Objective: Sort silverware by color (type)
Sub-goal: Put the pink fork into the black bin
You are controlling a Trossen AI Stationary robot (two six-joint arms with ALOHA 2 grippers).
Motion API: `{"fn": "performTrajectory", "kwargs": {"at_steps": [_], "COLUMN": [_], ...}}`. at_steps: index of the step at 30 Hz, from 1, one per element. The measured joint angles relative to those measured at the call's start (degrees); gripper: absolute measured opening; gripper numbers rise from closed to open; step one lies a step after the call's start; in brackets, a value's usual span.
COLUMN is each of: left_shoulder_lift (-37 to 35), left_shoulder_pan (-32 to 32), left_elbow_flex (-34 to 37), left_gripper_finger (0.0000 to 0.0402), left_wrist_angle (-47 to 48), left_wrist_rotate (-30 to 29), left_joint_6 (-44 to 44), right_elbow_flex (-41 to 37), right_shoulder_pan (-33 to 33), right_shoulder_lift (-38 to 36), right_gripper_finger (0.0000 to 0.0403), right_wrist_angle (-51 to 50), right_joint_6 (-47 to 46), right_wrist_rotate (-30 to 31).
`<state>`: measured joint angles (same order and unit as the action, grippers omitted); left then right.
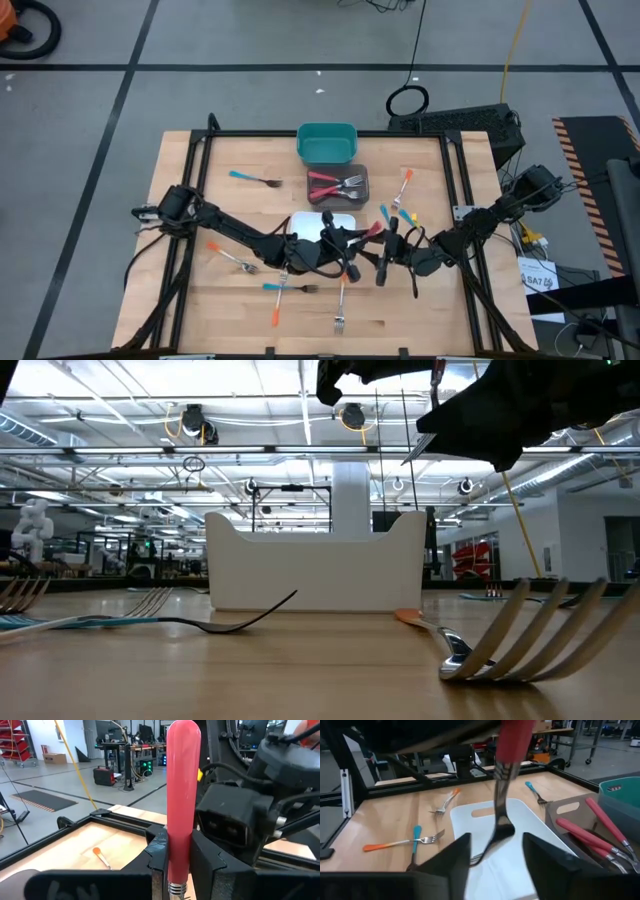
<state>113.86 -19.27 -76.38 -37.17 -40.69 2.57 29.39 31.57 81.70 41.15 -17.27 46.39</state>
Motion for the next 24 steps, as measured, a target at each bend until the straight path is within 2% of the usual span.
{"fn": "performTrajectory", "kwargs": {"at_steps": [5,8,16,24], "left_shoulder_lift": [0.00,0.00,-0.56,-5.42], "left_shoulder_pan": [0.02,-0.13,-0.69,-1.43], "left_elbow_flex": [0.02,0.02,0.04,0.03], "left_gripper_finger": [0.0046,0.0061,0.0107,0.0138], "left_wrist_angle": [0.33,0.81,4.00,13.25], "left_wrist_rotate": [-0.44,0.48,1.84,3.59], "left_joint_6": [-1.03,-0.81,-0.47,-1.00], "right_elbow_flex": [0.00,0.00,0.00,0.01], "right_shoulder_pan": [-0.02,-0.03,-0.02,-0.04], "right_shoulder_lift": [-0.01,-0.03,-0.50,-4.08], "right_gripper_finger": [0.0061,0.0015,0.0008,0.0003], "right_wrist_angle": [-1.38,-2.62,-5.10,-9.79], "right_joint_6": [-0.21,-0.38,0.19,-2.10], "right_wrist_rotate": [0.27,0.57,-0.31,-6.25]}}
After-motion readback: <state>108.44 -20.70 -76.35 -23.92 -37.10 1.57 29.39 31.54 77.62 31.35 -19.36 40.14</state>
